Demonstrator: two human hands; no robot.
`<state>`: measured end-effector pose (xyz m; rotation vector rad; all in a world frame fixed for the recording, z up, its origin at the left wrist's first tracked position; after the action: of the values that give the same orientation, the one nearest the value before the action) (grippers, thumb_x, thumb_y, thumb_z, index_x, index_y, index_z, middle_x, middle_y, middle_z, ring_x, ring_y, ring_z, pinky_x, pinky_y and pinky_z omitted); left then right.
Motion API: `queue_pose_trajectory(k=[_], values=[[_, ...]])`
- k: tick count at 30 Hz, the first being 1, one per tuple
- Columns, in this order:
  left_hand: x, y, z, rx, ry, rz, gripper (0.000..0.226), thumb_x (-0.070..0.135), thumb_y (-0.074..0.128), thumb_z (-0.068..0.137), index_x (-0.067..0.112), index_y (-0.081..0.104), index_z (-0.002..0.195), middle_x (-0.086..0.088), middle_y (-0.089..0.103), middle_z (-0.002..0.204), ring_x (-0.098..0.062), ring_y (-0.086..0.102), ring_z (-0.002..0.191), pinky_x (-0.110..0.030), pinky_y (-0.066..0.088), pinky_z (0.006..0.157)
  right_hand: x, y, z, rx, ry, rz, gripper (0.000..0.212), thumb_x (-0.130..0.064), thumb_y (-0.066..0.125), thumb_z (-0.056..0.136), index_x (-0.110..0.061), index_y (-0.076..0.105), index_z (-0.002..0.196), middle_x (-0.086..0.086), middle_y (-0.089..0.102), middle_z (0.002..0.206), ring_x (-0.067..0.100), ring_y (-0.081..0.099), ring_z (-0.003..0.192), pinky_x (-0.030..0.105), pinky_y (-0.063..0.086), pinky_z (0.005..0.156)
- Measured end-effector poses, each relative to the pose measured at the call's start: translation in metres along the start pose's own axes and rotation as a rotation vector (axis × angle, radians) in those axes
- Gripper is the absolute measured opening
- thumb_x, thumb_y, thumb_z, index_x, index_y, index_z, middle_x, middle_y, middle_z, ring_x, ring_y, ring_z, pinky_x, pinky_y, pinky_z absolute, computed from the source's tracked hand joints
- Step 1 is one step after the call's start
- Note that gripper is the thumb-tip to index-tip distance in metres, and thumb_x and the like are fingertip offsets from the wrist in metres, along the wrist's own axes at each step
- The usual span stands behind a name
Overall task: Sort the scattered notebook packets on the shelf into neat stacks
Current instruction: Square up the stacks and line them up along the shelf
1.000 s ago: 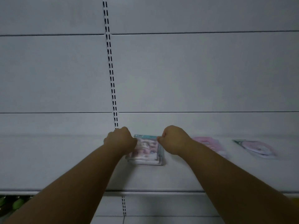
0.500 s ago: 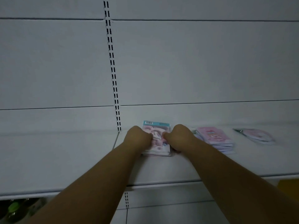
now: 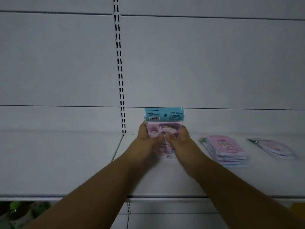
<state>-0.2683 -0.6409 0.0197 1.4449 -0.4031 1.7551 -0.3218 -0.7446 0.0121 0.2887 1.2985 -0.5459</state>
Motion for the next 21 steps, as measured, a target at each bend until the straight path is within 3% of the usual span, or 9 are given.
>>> queue_pose_trajectory(k=[3,8,11,14,16,18,21], values=[[-0.005,-0.002,0.002,-0.027,-0.044,-0.096,0.053,0.020,0.068,0.079,0.024,0.049,0.128,-0.008,0.067,0.119,-0.028,0.068,0.101,-0.040,0.058,0.078,0.003,-0.001,-0.001,-0.043,0.005,-0.010,0.028,-0.035,0.046,0.097,-0.032,0.048,0.124,0.000,0.066,0.117,0.019,0.069,0.097,0.044,0.057,0.085],[-0.003,-0.005,0.004,-0.072,-0.018,0.274,0.044,0.003,0.055,0.093,0.024,0.044,0.130,-0.003,0.066,0.116,-0.013,0.069,0.098,-0.022,0.056,0.071,0.009,-0.005,-0.007,-0.043,0.004,-0.244,0.025,-0.030,0.038,0.100,-0.024,0.051,0.122,0.003,0.065,0.117,0.016,0.065,0.101,0.039,0.053,0.093],[0.003,-0.019,0.010,-0.012,-0.106,0.505,0.029,0.003,0.061,0.089,0.027,0.058,0.106,0.005,0.072,0.098,-0.005,0.071,0.079,-0.018,0.055,0.061,0.006,-0.014,-0.002,-0.014,0.069,-0.288,0.020,-0.032,0.046,0.098,-0.022,0.061,0.108,-0.001,0.071,0.101,0.012,0.069,0.088,0.029,0.058,0.075],[-0.001,-0.043,0.016,0.110,-0.300,0.564,0.008,0.009,0.070,0.083,0.015,0.066,0.087,-0.001,0.075,0.075,-0.015,0.072,0.065,-0.031,0.060,0.065,0.008,-0.023,0.005,0.025,0.190,-0.326,0.025,-0.038,0.057,0.091,-0.015,0.066,0.094,0.000,0.073,0.083,0.013,0.072,0.072,0.026,0.059,0.060],[-0.005,-0.053,0.016,0.174,-0.391,0.646,0.014,0.017,0.074,0.081,0.009,0.067,0.089,-0.007,0.075,0.081,-0.020,0.072,0.072,-0.034,0.060,0.071,0.015,-0.023,0.007,0.038,0.278,-0.344,0.028,-0.040,0.061,0.088,-0.012,0.066,0.088,-0.002,0.072,0.069,0.009,0.069,0.055,0.018,0.052,0.046],[-0.004,-0.058,0.019,0.221,-0.391,0.774,0.018,0.025,0.073,0.081,0.009,0.066,0.086,-0.006,0.072,0.084,-0.016,0.069,0.070,-0.026,0.058,0.063,0.020,-0.023,0.010,0.050,0.328,-0.375,0.027,-0.039,0.064,0.086,-0.013,0.061,0.079,-0.007,0.065,0.046,0.004,0.059,0.035,0.011,0.038,0.032],[-0.008,-0.060,0.019,0.234,-0.433,0.897,0.017,0.028,0.067,0.083,0.012,0.062,0.082,-0.006,0.068,0.082,-0.015,0.064,0.070,-0.024,0.052,0.058,0.020,-0.021,0.017,0.048,0.339,-0.509,0.033,-0.039,0.063,0.086,-0.012,0.054,0.070,-0.005,0.056,0.036,0.005,0.048,0.023,0.008,0.028,0.026]])
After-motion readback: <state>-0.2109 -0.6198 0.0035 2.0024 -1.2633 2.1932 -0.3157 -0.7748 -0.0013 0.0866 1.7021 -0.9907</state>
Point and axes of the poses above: each hand's wrist, its own z-axis towards the middle knuckle, its own y-axis out of the palm, x = y × z, the point moved 9 cm from there along z, towards the middle knuckle
